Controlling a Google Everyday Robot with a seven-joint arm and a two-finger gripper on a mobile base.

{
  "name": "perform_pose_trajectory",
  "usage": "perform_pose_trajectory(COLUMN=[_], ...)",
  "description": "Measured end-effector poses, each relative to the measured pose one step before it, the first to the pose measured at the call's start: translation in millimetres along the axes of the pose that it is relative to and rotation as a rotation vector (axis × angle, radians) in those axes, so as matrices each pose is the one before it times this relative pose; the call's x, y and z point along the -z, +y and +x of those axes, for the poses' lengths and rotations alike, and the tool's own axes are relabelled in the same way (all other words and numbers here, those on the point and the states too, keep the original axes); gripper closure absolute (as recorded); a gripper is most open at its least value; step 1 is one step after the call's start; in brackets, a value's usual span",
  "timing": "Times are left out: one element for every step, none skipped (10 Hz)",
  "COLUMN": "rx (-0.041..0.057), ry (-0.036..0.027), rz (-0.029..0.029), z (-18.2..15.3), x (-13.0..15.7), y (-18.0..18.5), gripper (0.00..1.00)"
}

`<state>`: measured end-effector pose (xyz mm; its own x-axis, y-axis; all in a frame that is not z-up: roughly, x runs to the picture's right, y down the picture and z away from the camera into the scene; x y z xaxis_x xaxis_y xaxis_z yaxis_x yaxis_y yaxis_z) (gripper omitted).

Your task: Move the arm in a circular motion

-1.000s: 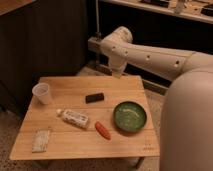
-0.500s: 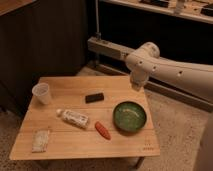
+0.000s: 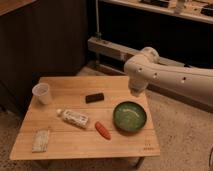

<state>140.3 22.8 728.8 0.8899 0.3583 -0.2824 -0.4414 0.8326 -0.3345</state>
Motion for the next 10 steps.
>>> perform_pose_trajectory(rx=[0.02802, 0.04648, 0.03960, 0.02635, 0.02055, 0.01797, 0.00809, 0.01658, 0.01834, 0.02256], ry=[-0.00285, 0.00811, 0.00517, 0.00833, 0.00268, 0.00335, 0.00074, 0.00086, -0.00185, 0.00008], rz=[-0.00837, -0.01538, -0.01171, -0.00294, -0.00018, 0.00002, -0.00015, -0.00294, -0.00340, -0.00297], z=[-17.60, -22.26, -18.47, -12.61, -7.48, -1.73, -0.90, -6.91, -12.34, -16.17], x=[2.07, 4.74, 3.53, 0.55, -1.76, 0.03, 0.31, 1.06, 1.94, 1.02], y=[12.42, 19.11, 15.43, 10.92, 6.61, 4.15, 2.83, 4.21, 2.33, 0.84], gripper=[0.99, 0.99, 0.99, 0.99, 0.99, 0.99, 0.99, 0.99, 0.99, 0.99])
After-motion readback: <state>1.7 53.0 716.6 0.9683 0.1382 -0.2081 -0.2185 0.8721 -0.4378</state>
